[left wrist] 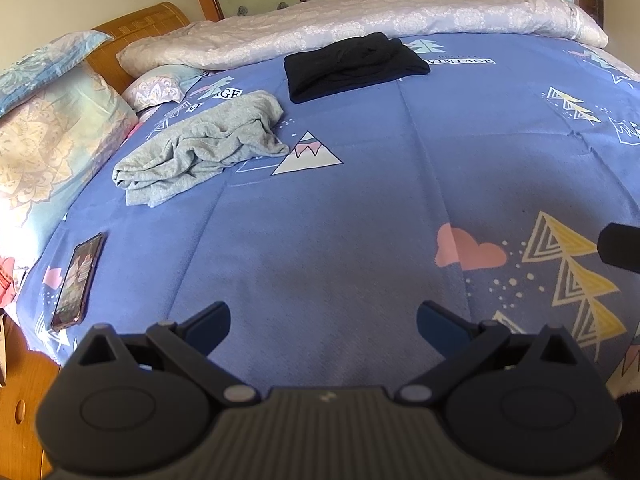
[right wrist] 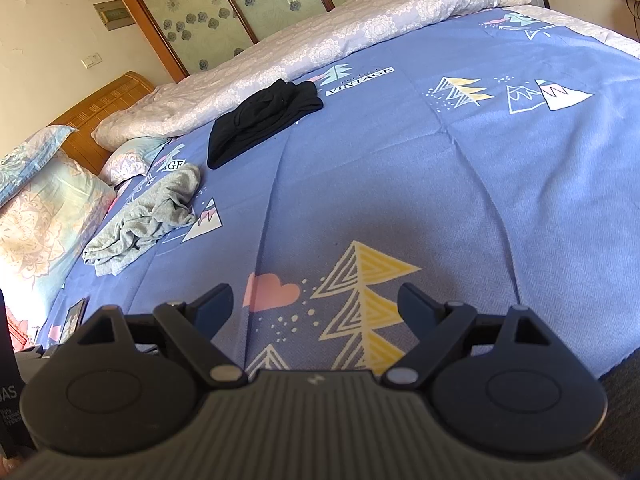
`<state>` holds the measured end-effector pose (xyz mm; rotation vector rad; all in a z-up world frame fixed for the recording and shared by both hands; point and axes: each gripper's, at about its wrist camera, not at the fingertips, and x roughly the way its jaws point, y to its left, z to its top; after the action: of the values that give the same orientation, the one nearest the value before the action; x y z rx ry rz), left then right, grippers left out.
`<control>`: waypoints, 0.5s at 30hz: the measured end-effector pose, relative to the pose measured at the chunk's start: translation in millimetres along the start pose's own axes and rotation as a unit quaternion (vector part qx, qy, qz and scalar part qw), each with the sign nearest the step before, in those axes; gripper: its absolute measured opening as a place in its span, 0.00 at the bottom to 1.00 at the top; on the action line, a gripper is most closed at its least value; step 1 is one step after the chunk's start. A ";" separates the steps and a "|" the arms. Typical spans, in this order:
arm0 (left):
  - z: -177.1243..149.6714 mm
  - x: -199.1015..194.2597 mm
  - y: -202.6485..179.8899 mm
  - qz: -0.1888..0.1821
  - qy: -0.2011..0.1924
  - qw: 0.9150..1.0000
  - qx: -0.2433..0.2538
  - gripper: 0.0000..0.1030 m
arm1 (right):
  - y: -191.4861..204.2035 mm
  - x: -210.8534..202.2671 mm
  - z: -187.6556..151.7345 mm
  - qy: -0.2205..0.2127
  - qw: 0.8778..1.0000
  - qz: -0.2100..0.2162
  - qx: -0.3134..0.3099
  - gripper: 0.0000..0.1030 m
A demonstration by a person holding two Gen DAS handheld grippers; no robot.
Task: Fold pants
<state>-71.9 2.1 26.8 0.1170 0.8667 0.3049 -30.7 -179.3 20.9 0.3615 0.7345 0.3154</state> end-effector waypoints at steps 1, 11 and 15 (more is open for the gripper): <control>0.0 0.3 -0.1 0.000 0.001 1.000 0.000 1.00 | -0.1 -0.1 -0.1 0.000 1.000 0.000 0.000 0.88; -0.3 1.9 -0.3 -0.006 0.006 1.000 0.002 1.00 | -0.9 0.9 -0.3 0.001 1.000 -0.001 -0.002 0.88; 0.1 2.8 1.0 -0.007 0.007 1.000 0.000 1.00 | -0.4 1.0 -0.3 0.001 1.000 -0.001 -0.001 0.88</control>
<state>-70.3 3.9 25.0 0.1083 0.8817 0.2939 -30.2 -179.2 20.0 0.3578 0.7369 0.3145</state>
